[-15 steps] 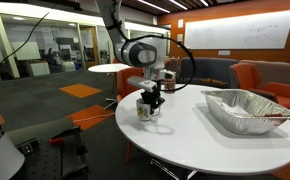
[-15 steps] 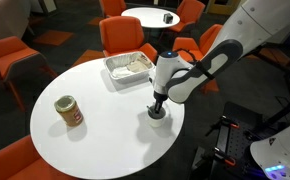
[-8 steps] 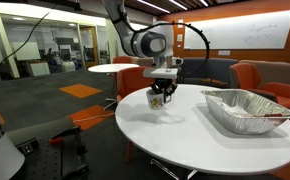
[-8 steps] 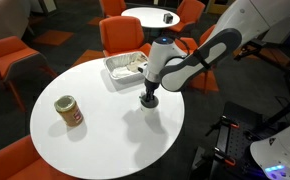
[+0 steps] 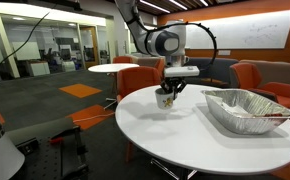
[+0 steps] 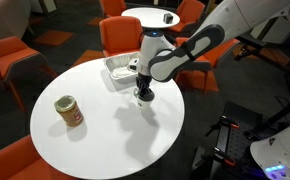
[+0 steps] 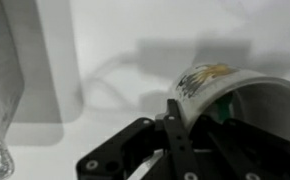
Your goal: Move the mug to the right side of the table
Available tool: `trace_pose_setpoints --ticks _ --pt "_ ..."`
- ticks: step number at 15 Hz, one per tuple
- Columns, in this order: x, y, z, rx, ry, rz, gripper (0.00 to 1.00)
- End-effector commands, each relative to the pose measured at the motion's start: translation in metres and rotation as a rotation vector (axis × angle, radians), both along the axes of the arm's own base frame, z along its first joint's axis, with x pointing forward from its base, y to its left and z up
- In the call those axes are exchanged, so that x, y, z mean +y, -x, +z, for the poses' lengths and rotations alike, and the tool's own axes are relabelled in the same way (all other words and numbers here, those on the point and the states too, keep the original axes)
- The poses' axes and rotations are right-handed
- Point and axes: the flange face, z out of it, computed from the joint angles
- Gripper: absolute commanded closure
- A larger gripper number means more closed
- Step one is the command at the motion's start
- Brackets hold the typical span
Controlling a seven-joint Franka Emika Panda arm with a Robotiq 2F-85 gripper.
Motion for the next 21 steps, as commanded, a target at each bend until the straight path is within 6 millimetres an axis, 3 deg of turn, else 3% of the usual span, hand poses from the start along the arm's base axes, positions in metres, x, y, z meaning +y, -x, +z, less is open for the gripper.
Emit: trace_pose_setpoints --ticks 1,4,8,15,21 --pt "-0.027 -0.013 0.005 0.034 0.007 0.194 0.97" --pt "-0.051 -0.005 0.003 0.055 0.007 0.356 0.97" --pt "-0.066 0.014 -0.003 0.082 0.017 0.581 0.97" --pt "-0.068 0.053 -0.032 0.131 0.012 0.970 0.97" --pt "-0.072 0.079 -0.042 0.163 0.054 1.288 0.97"
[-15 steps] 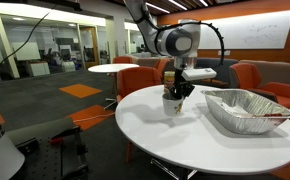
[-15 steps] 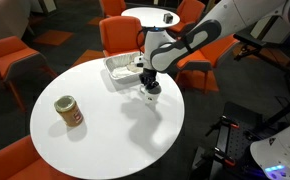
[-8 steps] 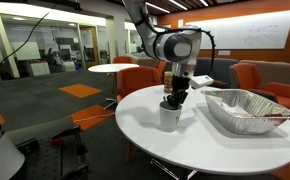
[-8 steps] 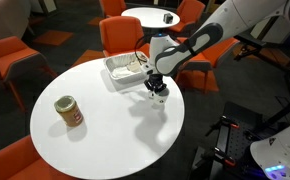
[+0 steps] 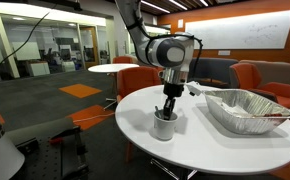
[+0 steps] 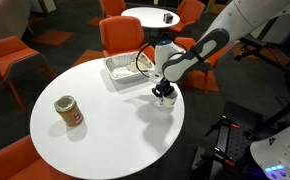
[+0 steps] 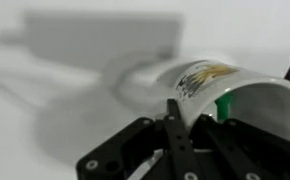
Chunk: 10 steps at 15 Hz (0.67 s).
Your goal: Move the mug to the right side of the table
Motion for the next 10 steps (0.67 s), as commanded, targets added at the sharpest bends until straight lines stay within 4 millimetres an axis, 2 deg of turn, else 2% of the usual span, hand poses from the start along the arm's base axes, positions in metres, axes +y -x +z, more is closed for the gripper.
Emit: trace_pose_setpoints --ticks 1,6,10 --pt "0.002 0.013 0.008 -0.024 0.041 0.191 0.97" --pt "0.022 0.013 0.000 -0.140 0.088 0.400 0.97" --pt "0.031 0.011 0.002 -0.235 0.063 0.391 0.97"
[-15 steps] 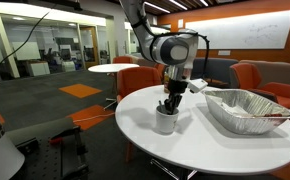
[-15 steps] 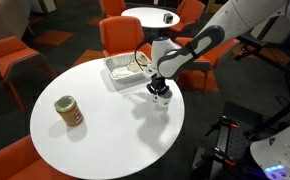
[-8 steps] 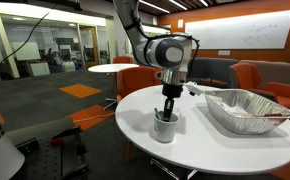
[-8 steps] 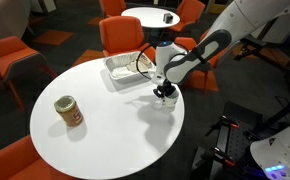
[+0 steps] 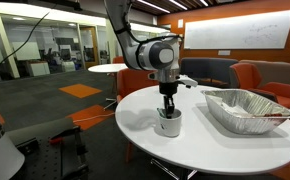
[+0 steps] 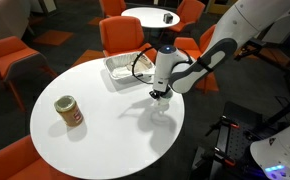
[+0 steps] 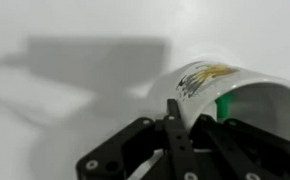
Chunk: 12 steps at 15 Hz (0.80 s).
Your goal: Move the mug to the right side of the table
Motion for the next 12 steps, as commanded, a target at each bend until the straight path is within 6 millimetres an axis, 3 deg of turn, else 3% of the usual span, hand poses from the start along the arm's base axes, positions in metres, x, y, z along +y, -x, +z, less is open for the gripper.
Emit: trace_pose_setpoints --ticks 1,10,11,12 --pt "-0.001 0.005 0.000 -0.052 -0.028 0.002 0.97" --pt "-0.014 -0.003 0.003 -0.017 -0.067 -0.151 0.97" --pt "-0.016 -0.005 0.004 -0.018 -0.060 -0.176 0.64" --pt "-0.017 -0.006 0.005 -0.015 -0.058 -0.197 0.63"
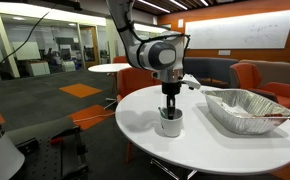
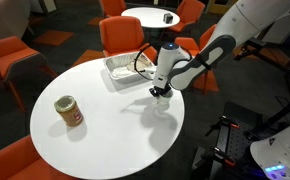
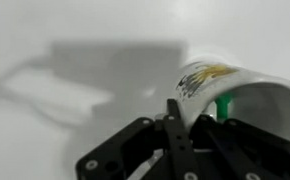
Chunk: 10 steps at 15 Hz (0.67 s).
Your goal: Move the mug to the right side of the table
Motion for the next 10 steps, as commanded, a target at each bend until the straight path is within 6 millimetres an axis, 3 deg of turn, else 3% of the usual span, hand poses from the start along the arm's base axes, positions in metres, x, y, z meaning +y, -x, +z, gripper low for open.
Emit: trace_pose_setpoints --ticks 1,4,8,10 --pt "-0.004 -0.006 0.003 0.010 -0.005 -0.100 0.56" --pt "-0.007 -0.015 0.011 -0.009 -0.012 -0.177 0.34" --pt "-0.011 -0.023 0.037 -0.004 0.007 -0.286 0.04" --pt "-0.012 -0.025 0.061 -0.015 0.035 -0.414 0.00"
